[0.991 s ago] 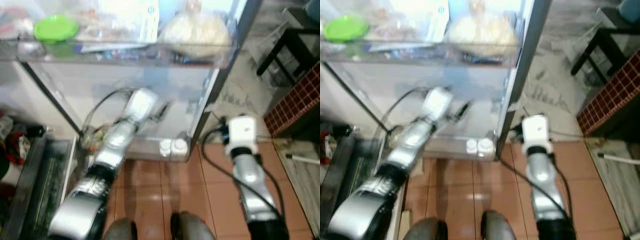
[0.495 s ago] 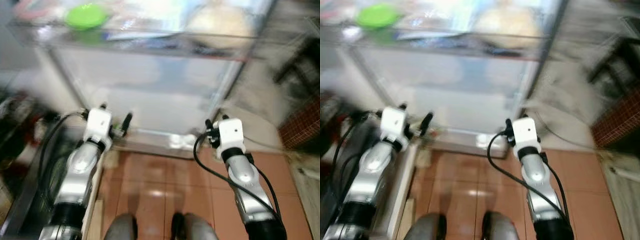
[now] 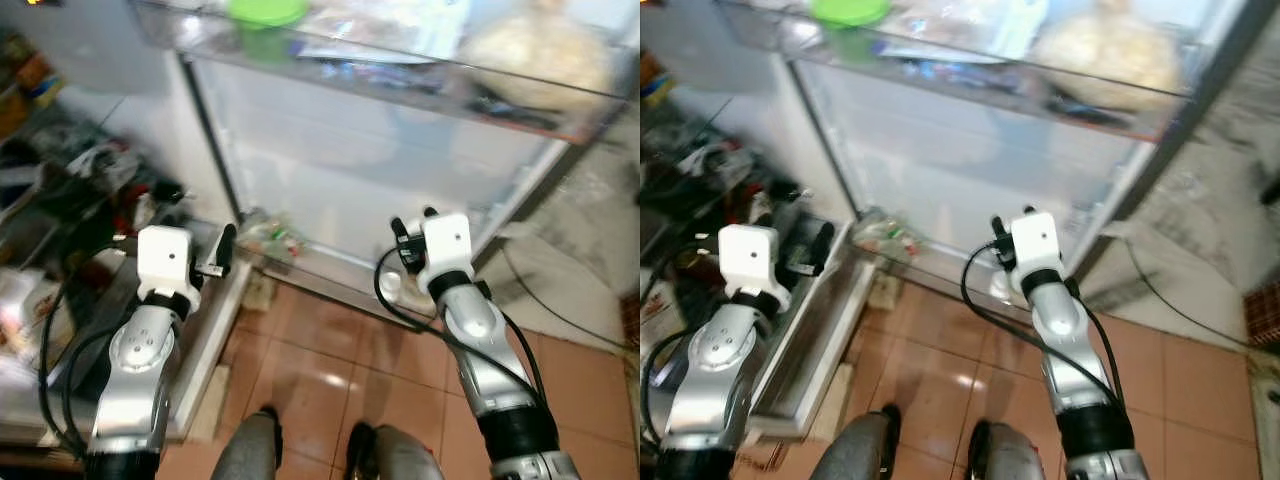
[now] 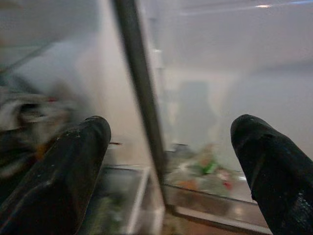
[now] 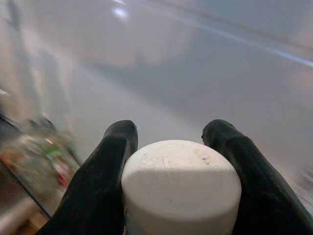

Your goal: Restocking fridge

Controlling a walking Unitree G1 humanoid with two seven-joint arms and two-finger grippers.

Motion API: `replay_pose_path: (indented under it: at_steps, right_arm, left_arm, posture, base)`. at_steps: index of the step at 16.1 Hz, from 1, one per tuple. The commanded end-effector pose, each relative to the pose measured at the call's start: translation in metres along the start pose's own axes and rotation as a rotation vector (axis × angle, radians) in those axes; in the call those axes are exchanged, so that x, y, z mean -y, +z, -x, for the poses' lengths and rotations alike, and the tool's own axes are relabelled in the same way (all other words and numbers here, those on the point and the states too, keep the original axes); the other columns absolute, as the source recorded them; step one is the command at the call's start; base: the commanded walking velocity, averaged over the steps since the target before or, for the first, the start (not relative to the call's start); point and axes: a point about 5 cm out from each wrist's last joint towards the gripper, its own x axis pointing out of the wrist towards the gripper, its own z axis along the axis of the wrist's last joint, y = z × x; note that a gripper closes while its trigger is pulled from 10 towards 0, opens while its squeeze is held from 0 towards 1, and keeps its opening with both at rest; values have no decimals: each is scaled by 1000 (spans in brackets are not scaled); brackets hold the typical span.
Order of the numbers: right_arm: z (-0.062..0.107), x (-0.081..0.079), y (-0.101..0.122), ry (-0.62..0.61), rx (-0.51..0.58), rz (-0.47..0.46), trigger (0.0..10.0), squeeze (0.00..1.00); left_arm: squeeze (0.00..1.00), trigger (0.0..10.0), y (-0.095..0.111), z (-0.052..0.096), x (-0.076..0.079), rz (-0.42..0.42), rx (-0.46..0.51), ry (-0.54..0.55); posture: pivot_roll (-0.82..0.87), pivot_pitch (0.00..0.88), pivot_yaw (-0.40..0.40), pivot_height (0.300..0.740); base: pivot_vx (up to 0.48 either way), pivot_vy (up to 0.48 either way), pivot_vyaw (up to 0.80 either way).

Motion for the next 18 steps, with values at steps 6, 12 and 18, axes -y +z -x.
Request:
replay_pose_path:
  at_steps: [6, 12, 18]
  right_arm:
    - [-7, -7, 5, 21, 50, -46, 10000, 0]
    - [-7, -8, 4, 21, 63, -80, 10000, 0]
    - [-7, -11, 3, 48, 69, -96, 10000, 0]
  left_arm:
    - [0, 10000, -5, 6, 5, 14, -58, 27]
    - [0, 10000, -6, 3, 10, 10, -76, 26]
    - [0, 10000, -7, 3, 16, -3, -82, 12]
  posture:
    - [106, 175, -12, 740]
    - [105, 174, -2, 725]
    - [102, 180, -7, 681]
  base:
    - [0, 0, 267]
    - [0, 0, 0]
    - [0, 0, 0]
